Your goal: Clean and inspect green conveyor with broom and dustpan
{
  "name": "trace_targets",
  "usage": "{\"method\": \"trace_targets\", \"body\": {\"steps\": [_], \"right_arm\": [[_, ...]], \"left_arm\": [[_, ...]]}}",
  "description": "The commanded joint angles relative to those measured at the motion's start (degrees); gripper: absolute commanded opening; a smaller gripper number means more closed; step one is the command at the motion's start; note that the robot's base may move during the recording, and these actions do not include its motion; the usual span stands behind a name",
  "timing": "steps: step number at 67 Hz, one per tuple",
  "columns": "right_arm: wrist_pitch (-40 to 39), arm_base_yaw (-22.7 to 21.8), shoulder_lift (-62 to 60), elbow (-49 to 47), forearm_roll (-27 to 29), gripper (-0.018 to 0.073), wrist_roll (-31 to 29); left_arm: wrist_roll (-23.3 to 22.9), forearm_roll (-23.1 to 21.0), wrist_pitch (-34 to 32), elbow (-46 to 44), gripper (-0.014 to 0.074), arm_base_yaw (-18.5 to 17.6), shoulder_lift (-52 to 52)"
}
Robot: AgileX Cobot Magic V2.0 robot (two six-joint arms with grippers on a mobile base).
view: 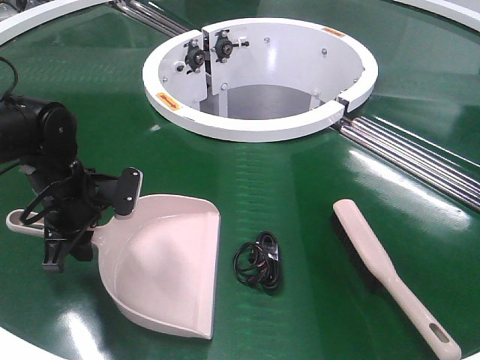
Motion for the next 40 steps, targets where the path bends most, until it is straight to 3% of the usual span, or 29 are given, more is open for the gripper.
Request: {"method": "trace_targets", "body": {"steps": [1, 9, 15, 30, 40], "right_arm": [[-2.38, -0.24, 2.22, -2.36, -2.29, -0.0001, -1.71], [3.09, -0.16, 4.57, -4.63, -2.86, 0.0052, -2.07], [6.39, 0.39, 6.44, -7.12, -2.54, 0.0147, -3.31], [11.91, 6.95, 12.08, -13.41, -5.27, 0.0442, -4.91], [14.17, 10.62, 18.66, -16.81, -5.3, 0.0569, -4.86]], "left_arm": [[-1.19, -0.82, -0.54, -1.58, -0.0008, -0.25, -2.67], [-1.19, -0.82, -0.54, -1.58, -0.0008, -0.25, -2.67], [-1.19, -0.82, -0.54, -1.58, -0.0008, -0.25, -2.67], [-1.19, -0.82, -0.54, -1.58, -0.0008, -0.25, -2.67], [-1.19, -0.82, -0.54, -1.58, -0.0008, -0.25, -2.67]]}}
